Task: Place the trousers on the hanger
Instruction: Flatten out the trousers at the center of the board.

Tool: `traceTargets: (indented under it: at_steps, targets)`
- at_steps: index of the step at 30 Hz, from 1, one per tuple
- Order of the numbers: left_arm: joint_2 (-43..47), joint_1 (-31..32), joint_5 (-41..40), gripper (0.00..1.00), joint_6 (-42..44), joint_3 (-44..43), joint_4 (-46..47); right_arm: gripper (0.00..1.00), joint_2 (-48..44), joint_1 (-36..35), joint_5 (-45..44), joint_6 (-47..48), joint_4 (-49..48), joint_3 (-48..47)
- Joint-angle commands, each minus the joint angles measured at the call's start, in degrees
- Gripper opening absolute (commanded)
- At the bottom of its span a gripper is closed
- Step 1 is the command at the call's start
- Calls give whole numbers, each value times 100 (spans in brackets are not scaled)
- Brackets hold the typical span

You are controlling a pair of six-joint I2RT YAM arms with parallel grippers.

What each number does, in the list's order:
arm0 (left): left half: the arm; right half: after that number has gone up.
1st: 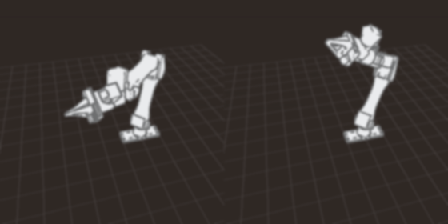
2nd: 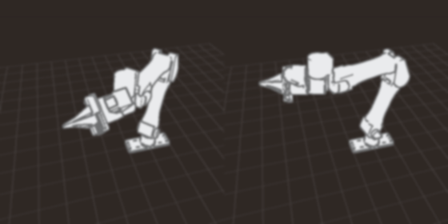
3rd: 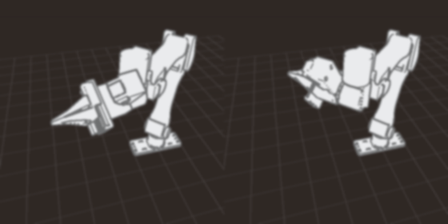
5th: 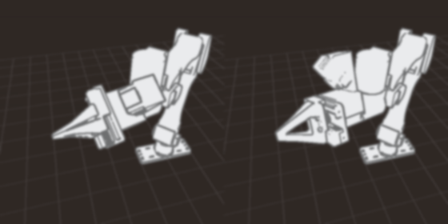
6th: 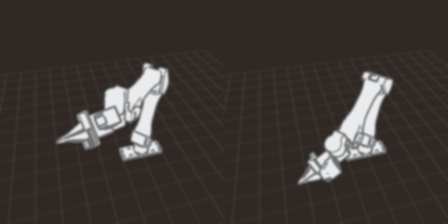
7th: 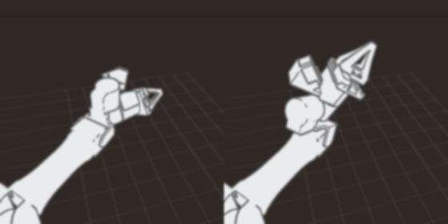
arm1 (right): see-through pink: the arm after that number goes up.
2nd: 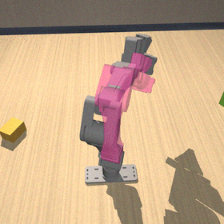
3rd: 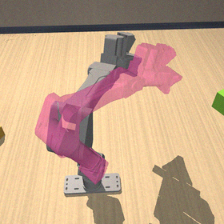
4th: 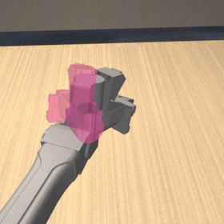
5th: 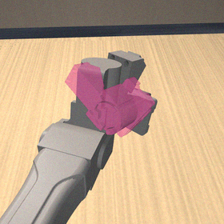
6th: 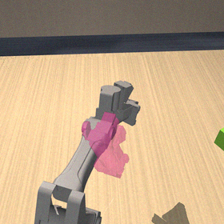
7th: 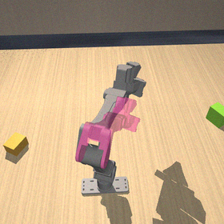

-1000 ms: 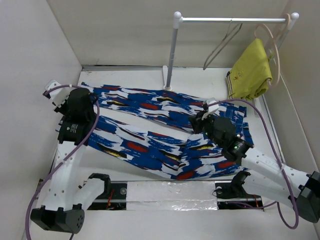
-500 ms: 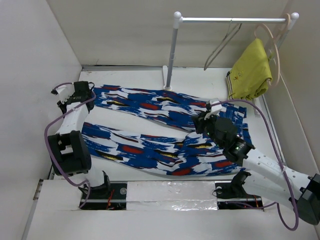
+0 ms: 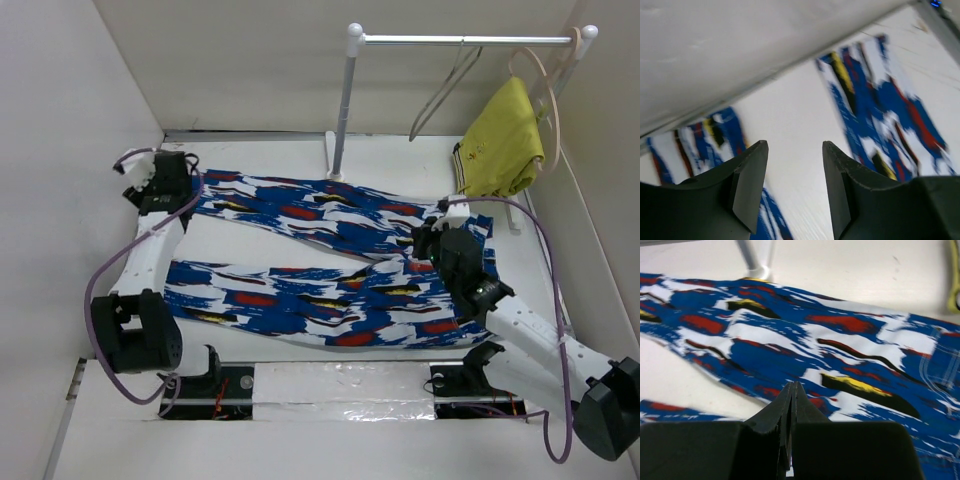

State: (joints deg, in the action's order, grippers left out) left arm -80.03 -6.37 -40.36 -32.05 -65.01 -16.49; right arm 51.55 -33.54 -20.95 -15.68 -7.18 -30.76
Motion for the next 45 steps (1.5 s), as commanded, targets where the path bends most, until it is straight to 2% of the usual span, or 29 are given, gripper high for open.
traceTargets:
  at_steps: [1,3,4,5,6,8,9,10,12,13,16,21,26,35,36,37,38,40,44,45]
  targets:
    - [260,678,361,45,-160,-204,252,0,-5,365,-85,-242,-3,62]
    - [347,1197,765,43,-179,-126,382,4,-57,716,-199,-382,67,123]
    - [435,1522,897,38,-187,-39,592,9,-66,865,-225,-470,94,149]
    - [462,2221,1037,37,-248,145,681,16,-49,1032,-164,-610,50,211]
    - [453,2541,1082,36,-405,234,752,27,-31,1434,-33,-638,-46,350]
    - [418,3313,1144,34,-634,627,866,35,135,1936,579,-786,-169,422]
    - [418,3483,1214,33,-731,804,963,41,232,2496,862,-822,-196,457]
    - [401,3598,1310,32,-889,1024,1207,43,337,2797,1134,-866,-240,501]
    - [400,3713,1601,31,-969,1595,1376,45,715,3369,1960,-972,-275,545]
    - [435,3713,1619,31,-952,1788,1507,45,847,3841,2111,-989,-362,615]
    - [558,3862,1733,33,-908,2439,1788,46,1295,4511,2569,-1042,-389,659]
    - [419,4363,1821,39,-847,2976,2071,54,1586,4655,2351,-998,-214,484]
    - [-126,4759,1409,43,-706,2924,2097,54,1753,4778,2175,-928,85,299]
    - [-558,4759,1865,40,-556,3047,2510,49,2131,4831,2498,-823,200,255]
    - [-558,4759,1891,38,-548,3134,2571,49,2140,4831,2525,-814,208,264]
    - [-601,4759,1909,24,-548,3161,2685,49,2149,4831,2534,-805,182,264]
    - [-645,4759,1918,14,-574,3188,2738,49,2175,4831,2587,-779,173,238]
    - [-829,4759,1909,0,-627,3153,2757,45,2280,4831,2648,-770,103,203]
    - [-1014,4759,1314,0,-697,2802,2651,34,2561,4935,2885,-901,-178,115]
    - [-1041,4759,1198,0,-706,2601,2634,27,2623,4936,2930,-945,-257,54]
